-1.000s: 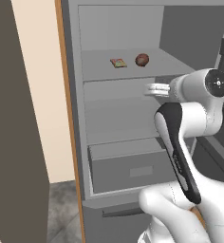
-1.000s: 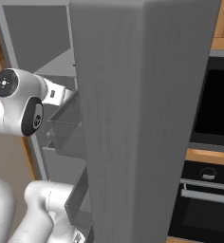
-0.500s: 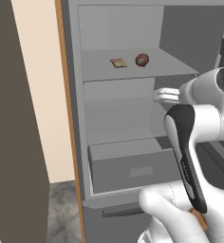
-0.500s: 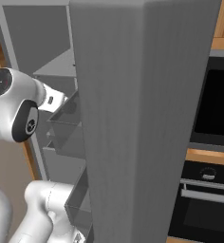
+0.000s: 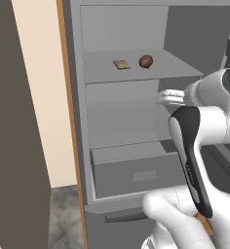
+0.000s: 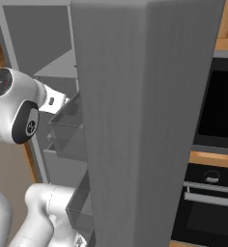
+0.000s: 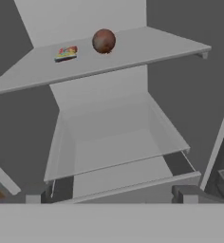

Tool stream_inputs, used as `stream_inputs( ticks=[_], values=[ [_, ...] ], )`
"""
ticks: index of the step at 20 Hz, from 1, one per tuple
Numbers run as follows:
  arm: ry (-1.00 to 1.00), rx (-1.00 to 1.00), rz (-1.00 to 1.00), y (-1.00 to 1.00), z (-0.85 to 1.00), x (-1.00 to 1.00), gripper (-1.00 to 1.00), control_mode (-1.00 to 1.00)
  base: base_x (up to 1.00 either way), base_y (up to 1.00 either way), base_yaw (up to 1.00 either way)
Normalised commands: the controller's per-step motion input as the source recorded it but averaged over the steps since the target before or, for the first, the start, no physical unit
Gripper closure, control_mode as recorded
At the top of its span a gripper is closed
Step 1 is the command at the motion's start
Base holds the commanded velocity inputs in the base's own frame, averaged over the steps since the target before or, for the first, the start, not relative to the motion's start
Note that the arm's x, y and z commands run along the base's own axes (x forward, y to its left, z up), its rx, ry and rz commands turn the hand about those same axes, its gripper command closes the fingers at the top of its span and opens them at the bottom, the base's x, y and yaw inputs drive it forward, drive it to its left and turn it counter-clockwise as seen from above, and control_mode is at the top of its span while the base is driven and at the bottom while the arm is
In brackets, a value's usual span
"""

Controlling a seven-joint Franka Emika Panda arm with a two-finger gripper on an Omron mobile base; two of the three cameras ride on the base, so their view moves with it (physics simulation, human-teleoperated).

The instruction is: Move the onion and bar from the second highest shelf to the top shelf to make space. Then, place the pitcher from the counter on the cleared second highest shelf.

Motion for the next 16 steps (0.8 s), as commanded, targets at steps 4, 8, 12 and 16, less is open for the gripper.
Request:
stream_inputs(
  ticks=[4,8,12,16],
  values=[
    [0.00,0.00,0.00,0.02,-0.04,-0.02,-1.00,1.00,-0.26,0.17,0.00],
    [0.00,0.00,0.00,0.00,0.00,0.00,-1.00,1.00,-0.57,0.54,-0.04],
    [0.00,0.00,0.00,0.00,0.00,0.00,-1.00,1.00,-0.53,0.77,-0.19],
    [0.00,0.00,0.00,0.00,0.00,0.00,-1.00,1.00,-0.70,0.46,-0.29]
  ],
)
